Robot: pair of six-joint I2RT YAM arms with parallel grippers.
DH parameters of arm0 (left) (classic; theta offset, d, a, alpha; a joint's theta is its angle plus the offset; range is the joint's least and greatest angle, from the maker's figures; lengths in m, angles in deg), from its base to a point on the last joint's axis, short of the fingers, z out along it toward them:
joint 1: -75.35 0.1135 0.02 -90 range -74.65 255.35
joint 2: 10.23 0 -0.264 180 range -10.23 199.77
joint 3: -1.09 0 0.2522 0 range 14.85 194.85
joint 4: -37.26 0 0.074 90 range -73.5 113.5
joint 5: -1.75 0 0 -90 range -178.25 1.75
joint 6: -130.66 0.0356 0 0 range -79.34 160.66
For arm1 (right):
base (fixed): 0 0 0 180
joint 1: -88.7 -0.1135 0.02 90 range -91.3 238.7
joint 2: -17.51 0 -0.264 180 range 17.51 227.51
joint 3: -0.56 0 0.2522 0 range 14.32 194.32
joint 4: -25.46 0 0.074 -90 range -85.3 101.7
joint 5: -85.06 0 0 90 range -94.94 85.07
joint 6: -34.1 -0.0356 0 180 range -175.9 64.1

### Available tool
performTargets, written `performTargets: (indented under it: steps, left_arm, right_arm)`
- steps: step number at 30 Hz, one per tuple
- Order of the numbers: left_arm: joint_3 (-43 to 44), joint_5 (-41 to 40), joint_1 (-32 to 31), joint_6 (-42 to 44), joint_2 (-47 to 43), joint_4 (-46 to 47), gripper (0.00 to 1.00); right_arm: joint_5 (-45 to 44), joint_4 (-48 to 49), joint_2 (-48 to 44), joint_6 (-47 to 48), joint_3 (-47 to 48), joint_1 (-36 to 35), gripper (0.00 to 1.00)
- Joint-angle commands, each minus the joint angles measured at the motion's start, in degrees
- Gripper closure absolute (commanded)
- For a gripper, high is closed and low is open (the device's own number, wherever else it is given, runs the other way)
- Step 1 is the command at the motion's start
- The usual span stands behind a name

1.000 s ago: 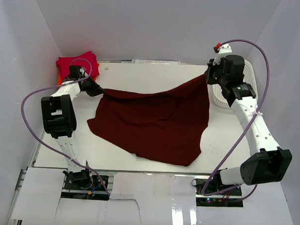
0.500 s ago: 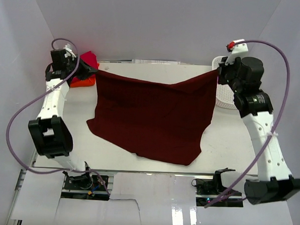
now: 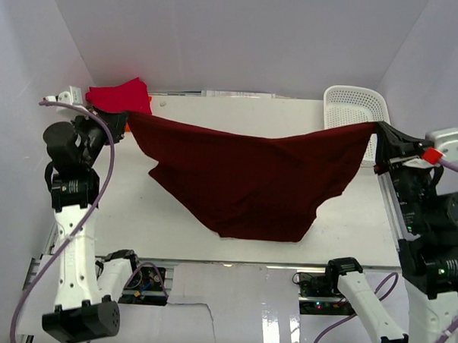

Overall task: Fold and stack the t-shirts
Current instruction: Flatten out the tshirt

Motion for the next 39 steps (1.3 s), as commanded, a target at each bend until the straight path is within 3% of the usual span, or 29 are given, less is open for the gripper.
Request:
performTargets:
  steps: [1,9,17,22,27,39]
  left_arm:
    - [-2.0,-2.3,0.3,1.9,-4.6,5.8,1.0]
    - [1.6,-5.5,0.3,4.4,-12.9,3.4,1.0]
    - [0.9,-5.0,-0.1,5.6,-10.9,5.1,1.0]
    - [3.7,-2.4,-0.1,5.7,-10.6,7.0,1.0]
    - [2.8,-3.9,-0.1,4.2,-16.0,9.0,1.0]
    - [4.7,-5.3,-2.0,6.7,-23.3,5.9,1.0]
  right_arm:
    - [2.4,5.5,-1.9,1.7,3.7,0.3,0.92]
    - [7.0,7.8,-5.1,1.5,7.2,0.9,0.92]
    - [7.6,6.9,-1.9,7.7,15.8,1.9,0.92]
    - [8.7,8.8,-4.6,6.1,16.4,2.0,0.92]
    - [12.8,6.8,-5.6,3.4,21.1,2.5,0.92]
    - [12.9,5.0,-9.1,2.4,26.0,3.9,0.92]
